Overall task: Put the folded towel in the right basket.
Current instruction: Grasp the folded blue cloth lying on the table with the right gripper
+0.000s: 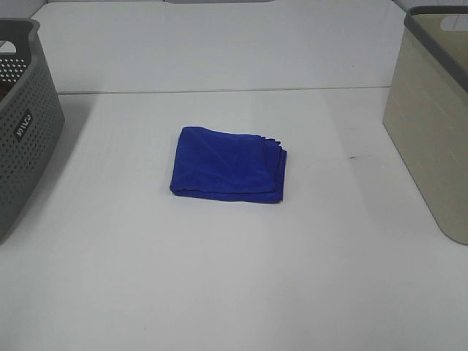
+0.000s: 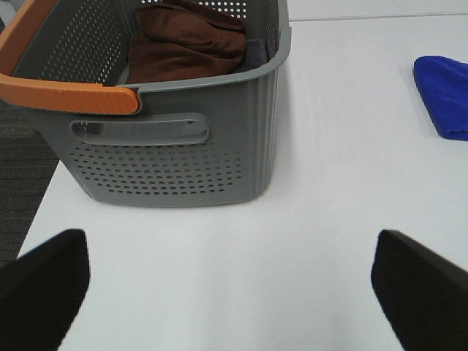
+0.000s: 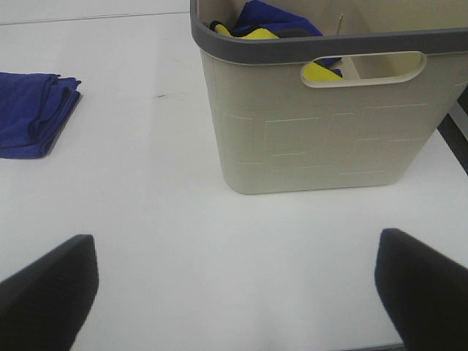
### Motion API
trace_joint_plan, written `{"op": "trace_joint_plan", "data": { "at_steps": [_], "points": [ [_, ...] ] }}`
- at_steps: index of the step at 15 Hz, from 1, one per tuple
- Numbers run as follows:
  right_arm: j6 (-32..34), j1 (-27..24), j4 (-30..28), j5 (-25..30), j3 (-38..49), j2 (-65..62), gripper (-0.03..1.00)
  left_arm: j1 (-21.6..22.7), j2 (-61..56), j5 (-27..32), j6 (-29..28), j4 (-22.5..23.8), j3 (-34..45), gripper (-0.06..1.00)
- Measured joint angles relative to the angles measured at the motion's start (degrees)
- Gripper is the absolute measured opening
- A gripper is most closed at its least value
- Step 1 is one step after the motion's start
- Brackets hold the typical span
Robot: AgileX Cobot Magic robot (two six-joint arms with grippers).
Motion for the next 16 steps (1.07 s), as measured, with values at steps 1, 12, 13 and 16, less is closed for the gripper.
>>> {"op": "trace_joint_plan", "data": {
  "at_steps": [1,12,13,16],
  "points": [
    [0.0,0.0,0.0,0.0,0.0,0.0,0.98,0.0,0.0,0.0,0.0,0.0,0.0,0.97],
    [0.0,0.0,0.0,0.0,0.0,0.0,0.98,0.0,0.0,0.0,0.0,0.0,0.0,0.97],
    [0.0,0.0,0.0,0.0,0.0,0.0,0.98,0.0,0.0,0.0,0.0,0.0,0.0,0.97],
    [0.0,0.0,0.0,0.0,0.0,0.0,0.98,0.0,0.0,0.0,0.0,0.0,0.0,0.97]
  ]
}}
